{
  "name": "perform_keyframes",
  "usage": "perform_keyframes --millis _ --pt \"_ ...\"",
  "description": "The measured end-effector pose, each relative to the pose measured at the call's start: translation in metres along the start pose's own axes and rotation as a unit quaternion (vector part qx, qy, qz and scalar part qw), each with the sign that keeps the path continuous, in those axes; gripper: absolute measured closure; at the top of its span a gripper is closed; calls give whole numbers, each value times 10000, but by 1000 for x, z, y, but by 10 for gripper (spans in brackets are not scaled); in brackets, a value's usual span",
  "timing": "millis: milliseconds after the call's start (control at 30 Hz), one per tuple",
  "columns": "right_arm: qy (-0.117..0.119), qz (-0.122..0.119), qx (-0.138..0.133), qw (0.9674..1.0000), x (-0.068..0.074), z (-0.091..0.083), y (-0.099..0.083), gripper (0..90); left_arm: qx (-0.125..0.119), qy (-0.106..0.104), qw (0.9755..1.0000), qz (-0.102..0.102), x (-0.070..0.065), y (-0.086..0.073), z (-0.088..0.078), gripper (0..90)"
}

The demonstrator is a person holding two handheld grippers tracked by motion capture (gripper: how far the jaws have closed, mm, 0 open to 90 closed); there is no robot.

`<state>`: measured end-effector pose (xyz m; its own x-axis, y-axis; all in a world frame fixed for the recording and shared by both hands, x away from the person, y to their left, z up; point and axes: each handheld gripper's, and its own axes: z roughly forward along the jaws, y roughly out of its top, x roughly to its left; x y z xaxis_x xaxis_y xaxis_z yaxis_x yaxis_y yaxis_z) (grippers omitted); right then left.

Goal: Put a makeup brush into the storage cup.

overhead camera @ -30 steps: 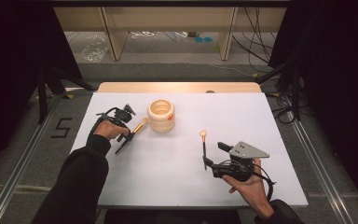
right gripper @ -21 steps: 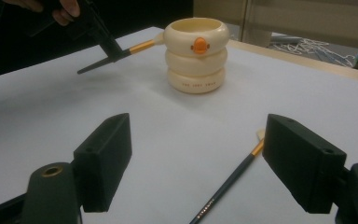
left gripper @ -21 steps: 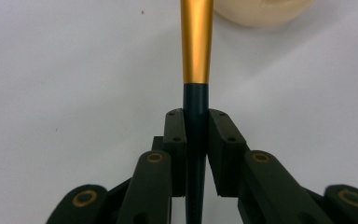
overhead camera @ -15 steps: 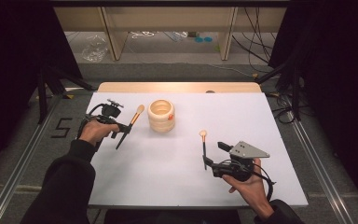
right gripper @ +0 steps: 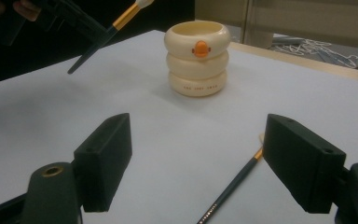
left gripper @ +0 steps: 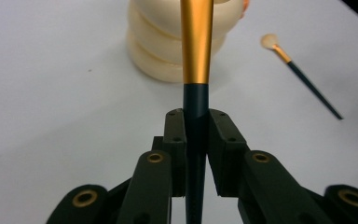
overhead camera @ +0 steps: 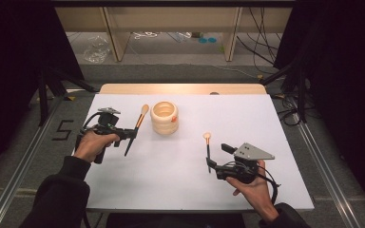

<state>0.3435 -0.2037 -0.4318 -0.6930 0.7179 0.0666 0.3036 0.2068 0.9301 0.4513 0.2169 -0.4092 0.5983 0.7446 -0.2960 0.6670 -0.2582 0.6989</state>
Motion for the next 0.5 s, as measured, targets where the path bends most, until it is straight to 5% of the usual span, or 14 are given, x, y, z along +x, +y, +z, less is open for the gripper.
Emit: perform_keyframes --millis 67,267,300,500 --pt "13 -60 -173 9998 -2 3 0 250 -166 -141 9998 -31 -5 -3 0 782" --pt "112 105 -104 9998 -3 4 2 251 -529 -558 9970 -86 -23 -10 2 782" --pt "58 68 -75 9999 -3 4 3 251 -621 -774 9950 -116 -29 -12 3 782" --pt "223 266 -209 9992 -5 9 7 252 -816 -1220 9889 -232 -47 -20 10 782"
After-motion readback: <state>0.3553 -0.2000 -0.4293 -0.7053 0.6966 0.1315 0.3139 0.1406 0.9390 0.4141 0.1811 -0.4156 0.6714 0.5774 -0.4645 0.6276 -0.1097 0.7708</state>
